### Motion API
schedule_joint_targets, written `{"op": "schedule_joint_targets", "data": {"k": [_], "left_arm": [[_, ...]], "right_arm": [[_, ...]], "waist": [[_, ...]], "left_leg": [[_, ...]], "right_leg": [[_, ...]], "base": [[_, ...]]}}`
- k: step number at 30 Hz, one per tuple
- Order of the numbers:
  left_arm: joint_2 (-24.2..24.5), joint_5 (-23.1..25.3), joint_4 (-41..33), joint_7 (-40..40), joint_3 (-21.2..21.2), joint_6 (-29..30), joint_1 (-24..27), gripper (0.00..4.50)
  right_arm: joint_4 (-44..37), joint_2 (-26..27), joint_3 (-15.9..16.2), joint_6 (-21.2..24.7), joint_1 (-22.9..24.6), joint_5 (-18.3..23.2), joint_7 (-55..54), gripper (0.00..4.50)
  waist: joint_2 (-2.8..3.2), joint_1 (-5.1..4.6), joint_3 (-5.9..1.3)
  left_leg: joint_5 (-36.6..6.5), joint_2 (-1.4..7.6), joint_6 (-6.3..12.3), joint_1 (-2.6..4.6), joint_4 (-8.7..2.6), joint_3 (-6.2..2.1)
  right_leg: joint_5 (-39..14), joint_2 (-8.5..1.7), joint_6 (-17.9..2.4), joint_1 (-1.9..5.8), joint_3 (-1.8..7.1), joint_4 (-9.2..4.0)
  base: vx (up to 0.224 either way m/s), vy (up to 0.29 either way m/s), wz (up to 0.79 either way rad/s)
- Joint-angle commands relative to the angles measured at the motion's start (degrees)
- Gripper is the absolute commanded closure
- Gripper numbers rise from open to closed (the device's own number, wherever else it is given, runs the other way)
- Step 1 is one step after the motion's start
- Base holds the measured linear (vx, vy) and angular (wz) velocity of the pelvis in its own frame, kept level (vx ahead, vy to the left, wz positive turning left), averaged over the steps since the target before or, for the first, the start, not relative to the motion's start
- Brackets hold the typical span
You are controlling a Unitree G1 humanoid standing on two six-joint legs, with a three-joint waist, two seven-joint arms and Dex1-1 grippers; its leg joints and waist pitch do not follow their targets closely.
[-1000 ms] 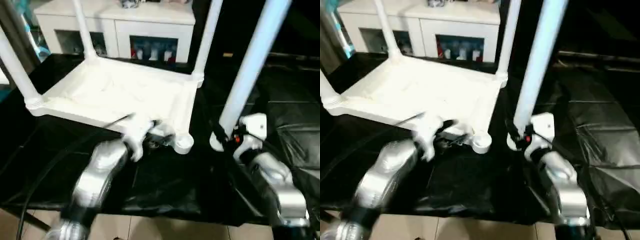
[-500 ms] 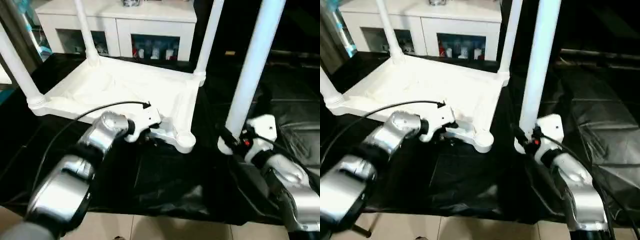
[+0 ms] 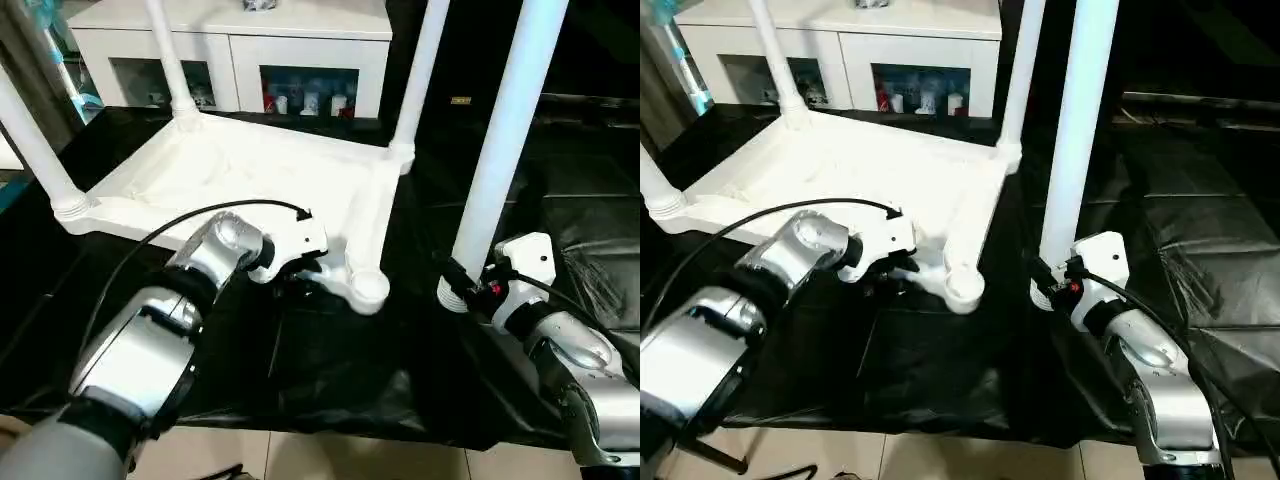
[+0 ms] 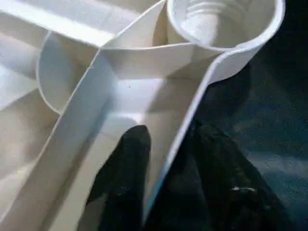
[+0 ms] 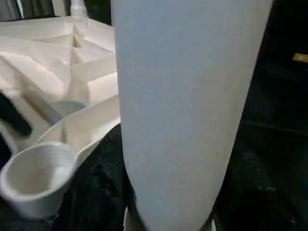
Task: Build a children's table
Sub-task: Insert table leg to table base
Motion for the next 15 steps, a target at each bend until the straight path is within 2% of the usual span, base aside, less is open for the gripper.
{"op": "schedule_joint_targets", "data": {"k": [1,3,7,8,9,10,12,13,14,15], "left_arm": [[-0.5,1.8,0.7,-2.2,-1.6,1.6,-0.1,2.95],[-0.6,1.9,0.5,-2.7,-1.8,2.0,-0.2,3.13],[-1.1,1.6,-2.8,-4.7,-1.6,6.9,1.2,3.52],[-1.0,1.1,-4.9,-3.9,-1.1,9.3,2.6,3.53],[-1.0,1.1,-4.9,-3.9,-1.1,9.3,2.6,3.52],[-1.0,0.8,-5.8,-3.5,-0.9,10.2,3.2,3.57],[-1.0,0.3,-7.8,-2.1,-0.2,11.4,4.9,3.69],[-1.2,-2.0,-12.4,2.0,2.7,14.7,9.0,3.82],[-1.2,-2.0,-12.4,2.0,2.7,14.7,9.0,3.82],[-1.5,-3.5,-15.4,4.8,4.9,17.5,11.4,3.82]], "right_arm": [[-0.2,-0.7,-0.4,0.2,-0.8,-0.1,-0.2,2.59],[0.1,-0.7,-0.3,0.1,-1.0,-0.1,-0.2,2.59],[1.8,-0.3,0.5,-1.1,-1.8,-0.9,-0.4,2.59],[2.2,0.0,0.7,-1.4,-2.0,-1.1,-0.5,2.59],[2.2,0.0,0.7,-1.4,-2.0,-1.1,-0.5,2.59],[2.4,0.1,0.7,-1.5,-2.1,-1.1,-0.5,2.59],[2.5,0.5,0.7,-1.6,-2.2,-0.9,-0.6,2.59],[2.6,1.6,0.3,-1.3,-2.2,0.0,-1.1,2.59],[2.6,1.6,0.3,-1.3,-2.2,0.0,-1.1,2.59],[2.6,2.4,-0.1,-0.9,-2.1,0.8,-1.4,2.59]], "waist": [[-0.15,0.08,-3.93],[-0.18,0.24,-4.0],[-0.14,0.48,-4.03],[-0.11,0.44,-4.01],[0.05,0.59,-3.99],[-0.12,0.54,-4.0],[0.03,0.57,-4.0],[0.16,0.56,-4.05],[0.03,0.48,-3.91],[-0.05,0.51,-3.94]], "left_leg": [[-11.0,2.05,4.23,1.69,-4.19,-0.29],[-11.1,2.05,4.27,1.72,-4.15,-0.26],[-10.5,2.06,4.47,1.63,-4.16,-0.27],[-10.5,2.17,4.51,1.61,-4.23,-0.32],[-10.6,2.18,4.53,1.62,-4.27,-0.35],[-10.5,2.11,4.82,1.56,-4.18,-0.28],[-10.3,2.12,5.1,1.44,-4.21,-0.31],[-10.5,2.11,5.26,1.4,-4.24,-0.32],[-10.8,1.99,5.79,1.27,-4.23,-0.26],[-11.4,1.95,5.74,1.4,-4.23,-0.21]], "right_leg": [[0.3,-2.21,-18.1,3.04,0.86,-3.44],[-0.3,-2.27,-18.3,3.07,0.87,-3.49],[0.3,-2.28,-18.7,3.08,0.82,-3.4],[0.6,-2.32,-19.0,3.11,0.78,-3.29],[0.6,-2.35,-19.1,3.14,0.74,-3.3],[0.7,-2.3,-19.1,3.11,0.79,-3.39],[1.2,-2.31,-19.2,3.22,0.75,-3.32],[1.0,-2.32,-19.2,3.35,0.69,-3.3],[-0.1,-2.31,-19.1,3.24,0.67,-3.56],[-1.8,-2.28,-18.7,3.13,0.66,-3.72]], "base": [[0.0,0.0,0.0],[0.0,0.0,0.0],[0.0,0.0,0.0],[0.0,0.0,0.0],[0.0,0.0,0.0],[0.0,0.0,0.0],[0.0,0.0,0.0],[0.0,0.0,0.0],[0.0,0.0,0.0],[0.0,0.0,0.0]]}}
